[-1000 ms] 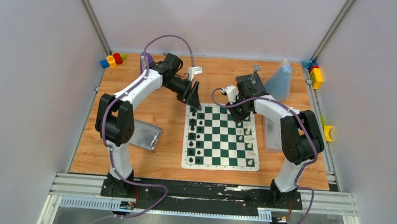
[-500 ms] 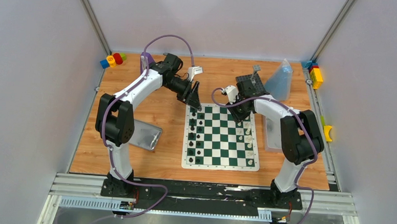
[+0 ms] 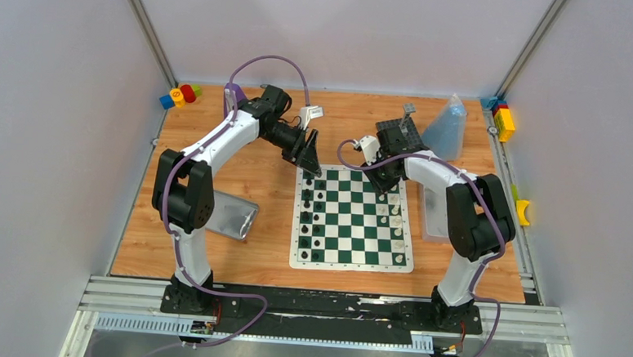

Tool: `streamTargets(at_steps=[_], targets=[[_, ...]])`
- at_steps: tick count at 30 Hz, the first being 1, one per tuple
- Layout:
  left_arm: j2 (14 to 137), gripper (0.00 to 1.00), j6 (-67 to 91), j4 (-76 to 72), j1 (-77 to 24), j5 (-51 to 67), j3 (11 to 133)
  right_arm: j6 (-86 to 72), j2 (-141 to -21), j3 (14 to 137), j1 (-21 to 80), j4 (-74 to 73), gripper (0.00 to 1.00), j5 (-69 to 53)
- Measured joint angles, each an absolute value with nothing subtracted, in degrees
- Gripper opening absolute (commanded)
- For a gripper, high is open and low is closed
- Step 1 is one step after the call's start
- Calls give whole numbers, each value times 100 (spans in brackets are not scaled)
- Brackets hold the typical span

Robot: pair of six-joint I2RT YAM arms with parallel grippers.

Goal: Set up the chess pieces on the board
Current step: Adjust the chess piece on the chessboard.

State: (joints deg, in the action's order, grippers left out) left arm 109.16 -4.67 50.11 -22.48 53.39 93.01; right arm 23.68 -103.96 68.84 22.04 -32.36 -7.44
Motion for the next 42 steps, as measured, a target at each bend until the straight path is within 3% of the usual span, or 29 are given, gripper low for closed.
streamTargets(at_steps=[22,42], targets=[[10916,68,-464,5009,-2196,5465,9301,2412,-10676,7096,2204,-3247,18,-648],[10916,68,-464,5011,-2132,5540,9301,2423,-10772,7336,2281,-3406,0,-720]])
